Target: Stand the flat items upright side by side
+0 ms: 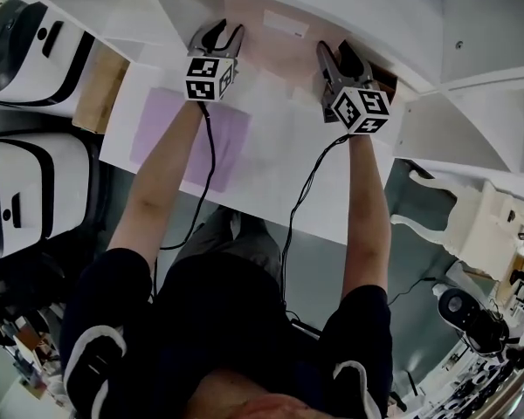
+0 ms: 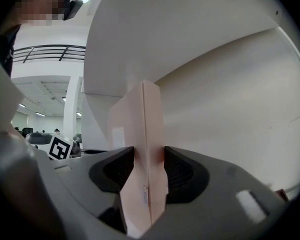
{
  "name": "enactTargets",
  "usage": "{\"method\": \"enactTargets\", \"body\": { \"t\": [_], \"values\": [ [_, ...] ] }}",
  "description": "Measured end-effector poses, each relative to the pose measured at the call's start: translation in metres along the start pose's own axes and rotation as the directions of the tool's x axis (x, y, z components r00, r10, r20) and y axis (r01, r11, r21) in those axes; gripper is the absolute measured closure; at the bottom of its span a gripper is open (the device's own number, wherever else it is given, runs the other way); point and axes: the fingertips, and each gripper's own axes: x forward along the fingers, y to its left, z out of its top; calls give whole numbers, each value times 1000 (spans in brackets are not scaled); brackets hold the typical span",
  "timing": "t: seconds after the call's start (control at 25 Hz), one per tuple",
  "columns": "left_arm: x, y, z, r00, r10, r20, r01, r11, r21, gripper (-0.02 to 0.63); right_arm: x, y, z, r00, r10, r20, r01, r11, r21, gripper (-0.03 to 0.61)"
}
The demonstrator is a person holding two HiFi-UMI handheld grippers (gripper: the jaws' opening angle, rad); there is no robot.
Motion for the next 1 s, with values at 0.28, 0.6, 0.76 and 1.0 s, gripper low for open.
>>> {"method": "enactTargets", "body": {
  "t": [0.28,0.6,0.76,1.0],
  "values": [
    [20,9,-1,990,140,0,-140,990,20,468,21,-19,-8,998,50,-24,-51,998,-36,400],
    [46,-4,-3,983,183,11,-183,980,78,610,45,-8,-55,975,130,-179,-163,970,-180,423],
    [59,-4,-26,978,204,-34,-202,977,65,607,57,-18,-73,982,71,-174,-97,984,-147,433],
    [65,7,-38,973,224,-64,-221,974,49,607,66,-25,-69,980,72,-184,-102,982,-156,436]
  ]
}}
